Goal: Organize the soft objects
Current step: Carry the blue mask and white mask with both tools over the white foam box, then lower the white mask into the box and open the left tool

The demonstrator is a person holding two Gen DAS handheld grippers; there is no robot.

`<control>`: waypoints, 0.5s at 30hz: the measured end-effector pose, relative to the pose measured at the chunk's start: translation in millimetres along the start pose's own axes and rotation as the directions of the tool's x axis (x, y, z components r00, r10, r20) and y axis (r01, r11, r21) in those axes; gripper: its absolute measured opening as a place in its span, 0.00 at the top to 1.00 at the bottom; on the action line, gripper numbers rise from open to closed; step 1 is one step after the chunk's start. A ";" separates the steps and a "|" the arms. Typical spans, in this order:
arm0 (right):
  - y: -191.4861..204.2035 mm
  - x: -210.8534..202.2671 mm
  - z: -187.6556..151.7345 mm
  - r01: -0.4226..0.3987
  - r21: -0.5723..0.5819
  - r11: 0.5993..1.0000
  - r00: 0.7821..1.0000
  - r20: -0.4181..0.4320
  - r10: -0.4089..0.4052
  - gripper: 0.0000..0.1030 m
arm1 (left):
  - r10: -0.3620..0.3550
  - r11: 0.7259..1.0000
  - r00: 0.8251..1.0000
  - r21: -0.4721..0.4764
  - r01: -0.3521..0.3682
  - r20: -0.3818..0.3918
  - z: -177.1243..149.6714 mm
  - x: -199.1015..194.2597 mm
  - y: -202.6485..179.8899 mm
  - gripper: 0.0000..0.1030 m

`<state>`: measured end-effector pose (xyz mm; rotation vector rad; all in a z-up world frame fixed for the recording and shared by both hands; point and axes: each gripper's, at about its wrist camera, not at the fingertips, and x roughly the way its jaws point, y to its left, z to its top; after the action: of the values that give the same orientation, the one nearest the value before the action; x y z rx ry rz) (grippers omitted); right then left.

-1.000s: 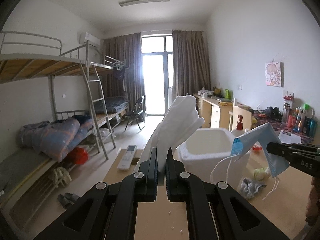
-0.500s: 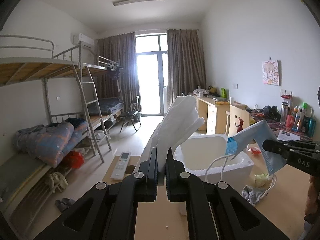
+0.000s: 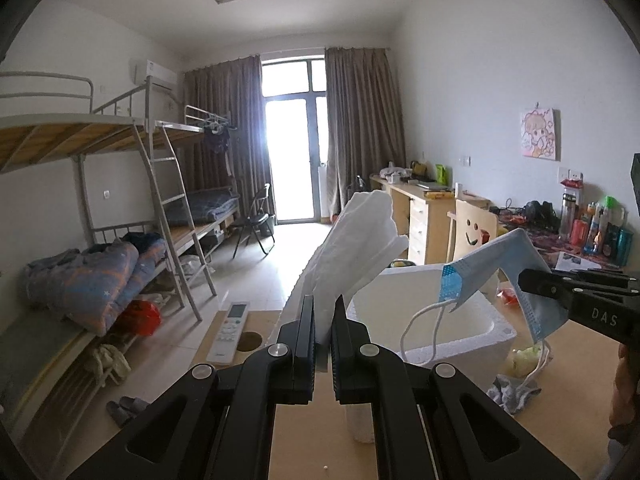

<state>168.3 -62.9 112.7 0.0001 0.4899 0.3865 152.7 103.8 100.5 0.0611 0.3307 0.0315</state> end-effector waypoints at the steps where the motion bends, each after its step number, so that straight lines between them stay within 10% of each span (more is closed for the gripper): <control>1: -0.6 1.2 0.1 0.000 0.002 1.000 1.000 -0.001 0.000 0.90 | 0.002 1.000 1.000 0.000 -0.002 -0.004 0.7 2.2 -1.5 0.94; 15: -14.0 29.1 11.4 -0.008 0.019 1.000 1.000 -0.030 0.009 0.90 | 0.006 1.000 0.998 0.020 -0.004 -0.061 5.5 43.8 -11.4 0.94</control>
<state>202.3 -64.3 108.2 0.0152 0.5231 0.3908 196.1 94.0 90.9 0.0811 0.3917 0.0350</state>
